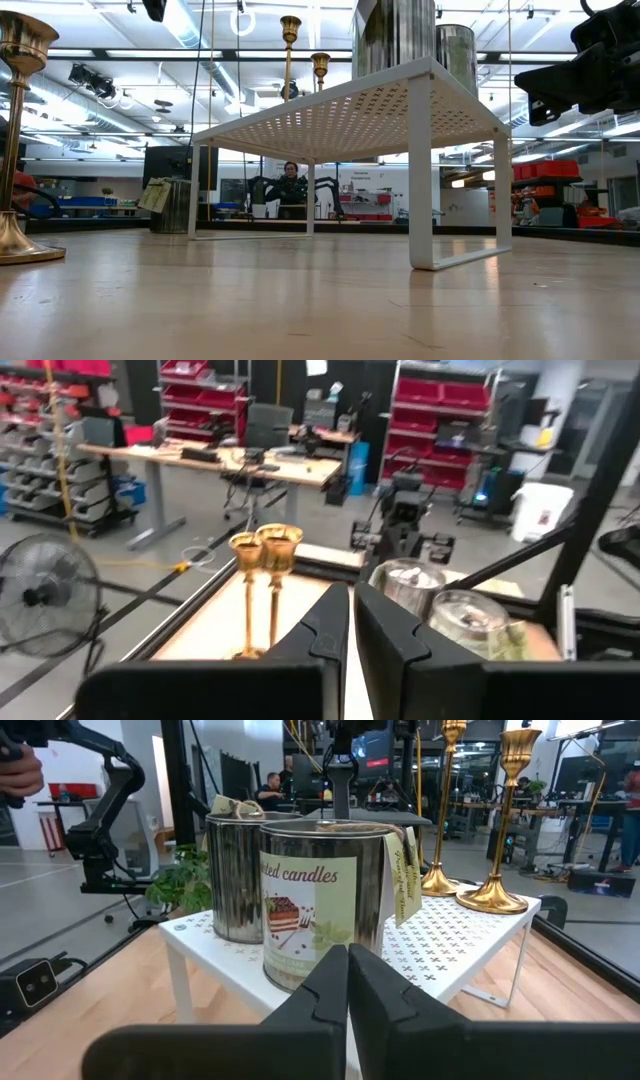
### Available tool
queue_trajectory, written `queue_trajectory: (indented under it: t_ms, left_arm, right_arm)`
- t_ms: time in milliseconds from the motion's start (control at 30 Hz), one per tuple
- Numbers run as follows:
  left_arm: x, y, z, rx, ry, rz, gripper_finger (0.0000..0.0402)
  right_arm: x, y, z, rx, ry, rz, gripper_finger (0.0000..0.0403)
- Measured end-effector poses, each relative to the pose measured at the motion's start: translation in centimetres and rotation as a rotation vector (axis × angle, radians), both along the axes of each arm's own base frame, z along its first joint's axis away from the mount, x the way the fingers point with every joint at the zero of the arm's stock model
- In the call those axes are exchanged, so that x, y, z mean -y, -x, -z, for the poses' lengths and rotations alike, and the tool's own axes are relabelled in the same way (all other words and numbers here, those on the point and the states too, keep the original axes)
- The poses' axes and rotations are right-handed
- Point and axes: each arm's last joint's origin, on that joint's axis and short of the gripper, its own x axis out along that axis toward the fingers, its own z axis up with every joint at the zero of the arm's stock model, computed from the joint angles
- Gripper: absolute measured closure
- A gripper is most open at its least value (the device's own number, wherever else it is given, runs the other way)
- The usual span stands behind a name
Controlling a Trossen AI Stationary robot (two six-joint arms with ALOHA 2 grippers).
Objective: Pick & Place candle stick holders
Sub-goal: Put the scented candle on the shelf
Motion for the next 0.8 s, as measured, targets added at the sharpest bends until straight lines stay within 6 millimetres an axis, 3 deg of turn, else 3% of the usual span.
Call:
queue_trajectory:
  t_ms: [600,800]
  left_arm:
    - [-0.2,-0.2,1.0,-0.113,-0.050,-0.069,0.0376]
    - [-0.8,0.0,-0.5,-0.153,-0.040,-0.088,0.0376]
  right_arm:
    - [0.0,0.0,0.0,0.000,0.000,0.000,0.0387]
    - [0.0,0.0,0.0,0.000,0.000,0.000,0.0387]
